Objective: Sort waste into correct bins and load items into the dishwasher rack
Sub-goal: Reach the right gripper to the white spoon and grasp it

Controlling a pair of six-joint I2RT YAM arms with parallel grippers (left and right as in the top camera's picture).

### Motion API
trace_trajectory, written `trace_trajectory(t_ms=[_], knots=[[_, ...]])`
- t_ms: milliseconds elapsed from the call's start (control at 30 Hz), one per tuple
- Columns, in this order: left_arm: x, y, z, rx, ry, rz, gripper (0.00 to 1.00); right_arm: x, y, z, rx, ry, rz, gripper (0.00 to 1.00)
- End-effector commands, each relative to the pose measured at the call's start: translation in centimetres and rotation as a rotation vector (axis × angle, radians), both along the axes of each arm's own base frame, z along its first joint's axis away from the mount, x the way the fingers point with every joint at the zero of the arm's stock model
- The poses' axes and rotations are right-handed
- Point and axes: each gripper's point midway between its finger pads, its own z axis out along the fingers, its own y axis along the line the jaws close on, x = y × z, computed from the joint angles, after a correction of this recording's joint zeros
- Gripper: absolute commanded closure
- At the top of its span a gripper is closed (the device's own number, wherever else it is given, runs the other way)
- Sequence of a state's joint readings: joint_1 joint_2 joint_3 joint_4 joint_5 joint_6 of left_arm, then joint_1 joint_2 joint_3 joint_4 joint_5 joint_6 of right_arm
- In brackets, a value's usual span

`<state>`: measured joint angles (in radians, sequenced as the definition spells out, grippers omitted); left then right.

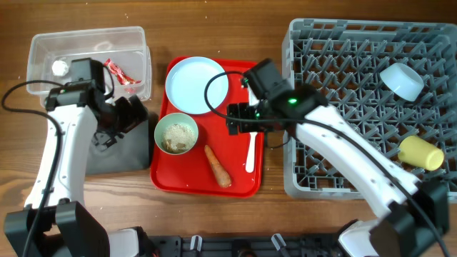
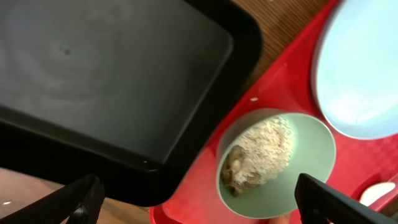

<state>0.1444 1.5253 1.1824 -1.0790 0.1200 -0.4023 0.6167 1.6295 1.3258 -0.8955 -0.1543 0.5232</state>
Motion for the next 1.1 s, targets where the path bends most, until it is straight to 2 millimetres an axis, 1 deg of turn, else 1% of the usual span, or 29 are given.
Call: trace_trajectory(t_ms=[0,100,133,200,433,500,600,800,933,1067], knots=[[-0.2,0.3,0.6,-0.003,-0.010,0.026,0.00,0.6,-1.0,-3.8,-0.096,0.091,-0.170,0.10],[-0.2,0.3,0.6,-0.003,-0.009,0.026,0.00,0.4,-1.0,-6.1,-0.135,0.147,-0.168,0.14],[-0.2,0.3,0.6,-0.003,-0.009,0.027,0.00,0.2,-1.0,-7.3,-0.153,0.175,-0.167,0.16],[-0.2,0.3,0.6,-0.005,-0.008,0.037,0.00,0.0,-1.2,-8.6,-0.177,0.205,-0.179,0.16],[-0.2,0.3,0.6,-0.005,-0.008,0.037,0.00,-0.5,-1.5,-12.6,-0.241,0.288,-0.199,0.17],[-0.2,0.3,0.6,-0.005,-0.008,0.037,0.00,-0.7,-1.6,-13.2,-0.253,0.301,-0.198,0.16],[-0.2,0.3,0.6,-0.005,-0.009,0.037,0.00,-0.7,-1.7,-13.9,-0.261,0.308,-0.197,0.18],[-0.2,0.3,0.6,-0.005,-0.009,0.037,0.00,-0.6,-1.8,-13.9,-0.267,0.306,-0.218,0.24],[-0.2,0.3,0.6,-0.005,-0.008,0.037,0.00,-0.8,-1.5,-13.9,-0.249,0.318,-0.210,0.24],[-0.2,0.3,0.6,-0.005,-0.008,0.037,0.00,-1.3,-0.5,-13.8,-0.211,0.341,-0.175,0.23]])
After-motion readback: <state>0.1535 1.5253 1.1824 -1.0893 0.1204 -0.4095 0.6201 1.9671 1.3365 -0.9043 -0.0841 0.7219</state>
